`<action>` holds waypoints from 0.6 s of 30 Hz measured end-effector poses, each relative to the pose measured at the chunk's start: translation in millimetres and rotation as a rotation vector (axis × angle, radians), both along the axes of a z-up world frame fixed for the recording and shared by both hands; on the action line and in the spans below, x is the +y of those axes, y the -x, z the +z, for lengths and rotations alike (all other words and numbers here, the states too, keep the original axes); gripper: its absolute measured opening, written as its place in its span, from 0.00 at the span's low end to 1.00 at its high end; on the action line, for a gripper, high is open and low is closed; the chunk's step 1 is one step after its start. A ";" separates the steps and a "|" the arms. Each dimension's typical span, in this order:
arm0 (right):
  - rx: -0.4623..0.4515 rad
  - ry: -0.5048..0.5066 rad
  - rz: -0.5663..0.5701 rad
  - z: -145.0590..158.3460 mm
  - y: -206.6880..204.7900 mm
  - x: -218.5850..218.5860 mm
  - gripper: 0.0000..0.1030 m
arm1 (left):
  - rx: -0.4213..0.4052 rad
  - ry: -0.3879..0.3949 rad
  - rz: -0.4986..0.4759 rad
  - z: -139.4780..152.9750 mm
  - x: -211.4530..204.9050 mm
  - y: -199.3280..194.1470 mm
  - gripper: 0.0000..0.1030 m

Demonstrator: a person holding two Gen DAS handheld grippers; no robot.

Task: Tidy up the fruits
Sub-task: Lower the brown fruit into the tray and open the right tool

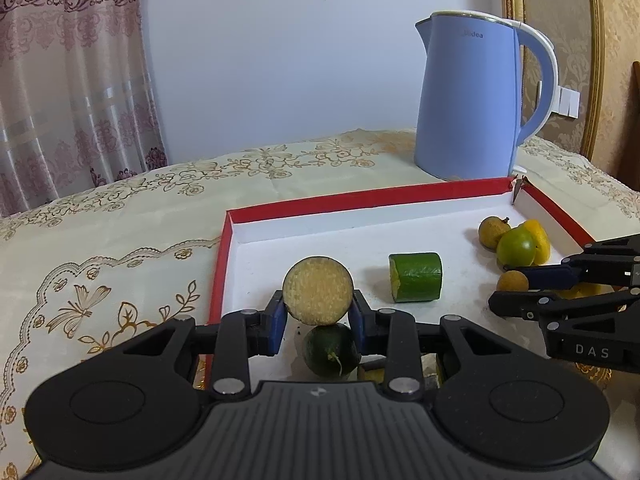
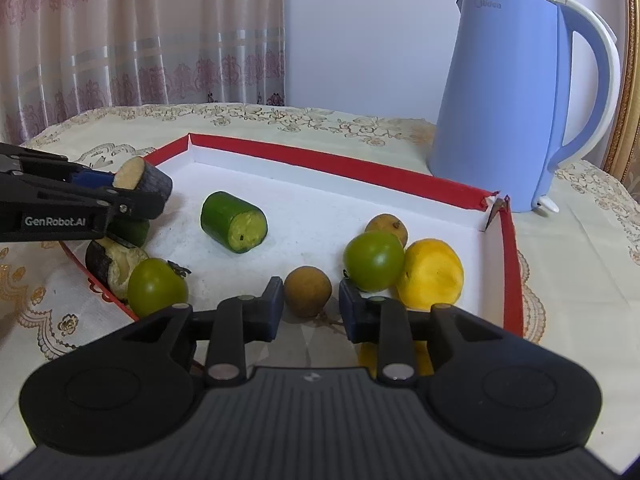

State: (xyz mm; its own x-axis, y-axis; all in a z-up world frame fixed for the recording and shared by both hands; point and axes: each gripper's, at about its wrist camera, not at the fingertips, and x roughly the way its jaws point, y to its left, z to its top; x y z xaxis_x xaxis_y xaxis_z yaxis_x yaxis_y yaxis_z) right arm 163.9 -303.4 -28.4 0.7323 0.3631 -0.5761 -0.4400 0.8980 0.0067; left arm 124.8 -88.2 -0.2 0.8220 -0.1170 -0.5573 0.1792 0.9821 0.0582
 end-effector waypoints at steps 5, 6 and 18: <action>0.013 -0.005 0.018 3.6 3.8 -2.7 0.54 | -0.004 0.003 0.003 1.0 2.1 4.2 0.31; 0.001 0.006 0.012 4.9 7.3 -1.7 0.56 | -0.003 0.007 0.003 1.3 2.7 5.0 0.31; -0.126 -0.042 -0.011 45.3 49.8 -19.7 0.87 | -0.009 0.022 -0.002 7.4 5.2 20.4 0.31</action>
State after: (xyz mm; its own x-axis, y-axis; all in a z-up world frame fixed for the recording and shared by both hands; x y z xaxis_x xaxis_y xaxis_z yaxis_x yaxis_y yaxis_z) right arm 114.2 -323.1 16.9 0.8021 0.3768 -0.4633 -0.4300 0.9028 -0.0103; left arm 104.4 -83.0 7.1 0.8267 -0.1310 -0.5471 0.1807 0.9828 0.0378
